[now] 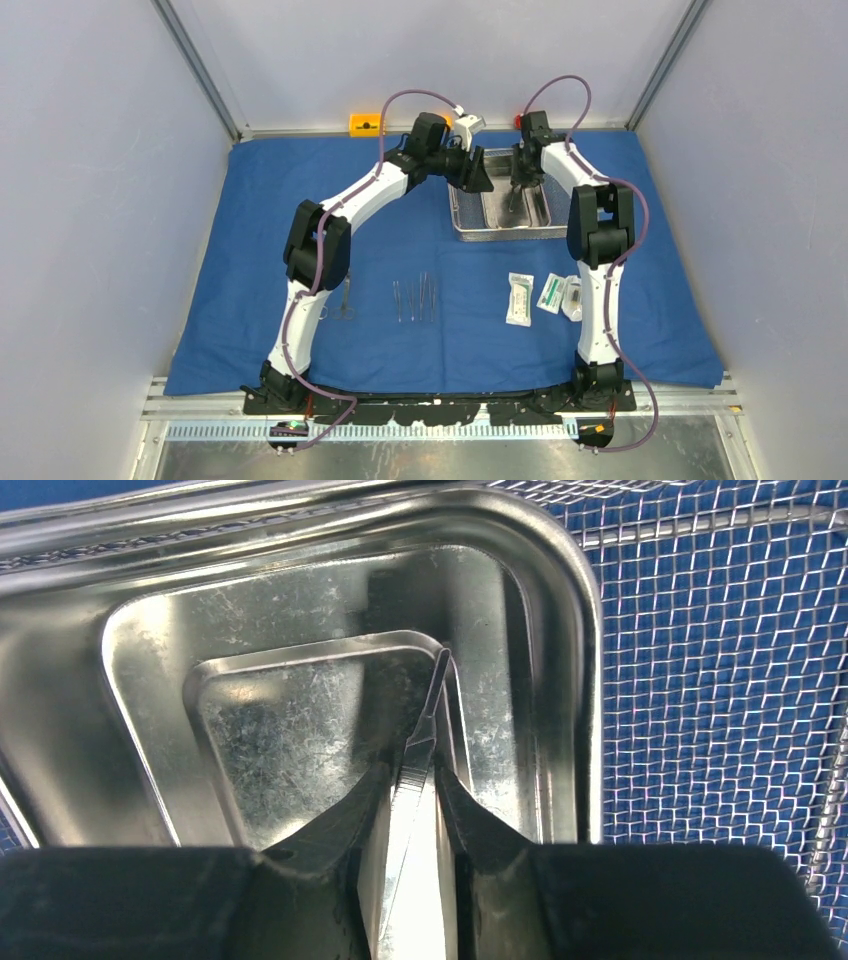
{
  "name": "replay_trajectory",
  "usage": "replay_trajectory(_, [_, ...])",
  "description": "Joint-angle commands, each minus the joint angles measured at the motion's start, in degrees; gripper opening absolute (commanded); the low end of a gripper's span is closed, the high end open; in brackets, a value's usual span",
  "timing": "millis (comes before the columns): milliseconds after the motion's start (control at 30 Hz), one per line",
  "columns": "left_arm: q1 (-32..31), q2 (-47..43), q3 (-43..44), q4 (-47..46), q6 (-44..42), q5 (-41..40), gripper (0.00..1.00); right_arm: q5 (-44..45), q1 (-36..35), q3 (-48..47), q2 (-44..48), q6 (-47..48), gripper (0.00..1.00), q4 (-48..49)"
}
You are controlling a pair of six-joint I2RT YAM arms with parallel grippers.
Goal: Open and lay out the surgical kit
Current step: Pick up the medical item from the container.
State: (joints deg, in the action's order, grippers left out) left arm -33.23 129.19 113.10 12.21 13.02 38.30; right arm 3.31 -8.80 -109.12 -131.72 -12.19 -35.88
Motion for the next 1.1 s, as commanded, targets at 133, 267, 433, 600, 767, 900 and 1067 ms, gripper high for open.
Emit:
replay_trajectory(133, [0.15, -3.85, -0.31, -2.24, -0.79, 1.38, 0.48, -0.86, 0.36, -2.26, 0.31, -0.21, 0.19, -0.99])
replay_trajectory(267, [0.11, -3.64, 0.05, -1.67, -1.27, 1.37, 0.48, -1.55, 0.44, -6.02, -2.27, -0.42, 0.12, -2.13])
replay_trajectory(433, [0.10, -2.80, 1.46, -0.89, -1.58, 1.48, 0.48, -2.21, 0.39, -11.05, -5.66, -0.49, 0.08, -3.49])
replay_trajectory(600, [0.10, -2.27, 2.37, -0.34, -1.59, 1.60, 0.48, -2.52, 0.37, -14.40, -7.83, -0.35, 0.05, -4.66])
replay_trajectory(767, [0.12, -2.12, 2.23, -0.20, -1.50, 1.66, 0.48, -2.52, 0.36, -14.46, -6.98, 0.22, 0.08, -4.01])
replay_trajectory(900, [0.10, -2.18, 2.29, -0.25, -1.50, 1.68, 0.48, -2.48, 0.36, -13.93, -4.67, 0.20, 0.20, -2.57])
replay_trajectory(1067, [0.11, -2.27, 2.16, -0.45, -1.16, 1.69, 0.48, -1.61, 0.34, -15.00, -4.04, 1.53, 0.27, -2.35])
